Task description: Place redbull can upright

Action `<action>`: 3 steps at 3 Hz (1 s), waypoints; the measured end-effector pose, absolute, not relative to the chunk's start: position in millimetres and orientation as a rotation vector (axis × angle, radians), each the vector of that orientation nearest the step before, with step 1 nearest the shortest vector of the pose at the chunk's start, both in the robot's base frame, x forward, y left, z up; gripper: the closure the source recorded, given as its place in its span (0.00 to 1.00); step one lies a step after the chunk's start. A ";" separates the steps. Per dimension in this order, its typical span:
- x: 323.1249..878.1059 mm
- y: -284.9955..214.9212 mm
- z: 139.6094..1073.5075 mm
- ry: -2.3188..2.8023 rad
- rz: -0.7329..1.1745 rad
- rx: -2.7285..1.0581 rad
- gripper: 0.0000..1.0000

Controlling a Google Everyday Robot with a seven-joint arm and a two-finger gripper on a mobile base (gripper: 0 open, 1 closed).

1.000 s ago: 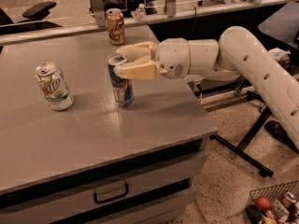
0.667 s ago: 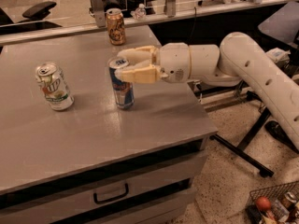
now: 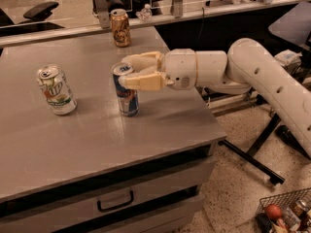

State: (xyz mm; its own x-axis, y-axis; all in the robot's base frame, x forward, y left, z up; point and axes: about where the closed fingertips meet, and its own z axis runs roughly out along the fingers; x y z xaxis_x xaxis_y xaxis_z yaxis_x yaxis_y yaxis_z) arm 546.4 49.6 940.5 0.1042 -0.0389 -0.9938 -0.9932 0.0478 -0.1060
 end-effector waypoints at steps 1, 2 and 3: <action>545.6 49.0 938.7 1.188 1.072 -1.247 0.16; 545.2 47.3 936.8 1.203 1.064 -1.248 0.00; 545.9 32.9 933.8 1.284 1.022 -1.219 0.00</action>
Offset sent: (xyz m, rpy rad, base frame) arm 0.0007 -0.0103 -0.0071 -0.0315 0.0139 -0.0339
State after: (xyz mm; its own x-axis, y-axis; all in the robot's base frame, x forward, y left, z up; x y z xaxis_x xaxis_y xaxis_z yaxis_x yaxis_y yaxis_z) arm 545.9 32.9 933.8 0.0617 -0.1004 -0.9930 -0.9903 0.1183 -0.0735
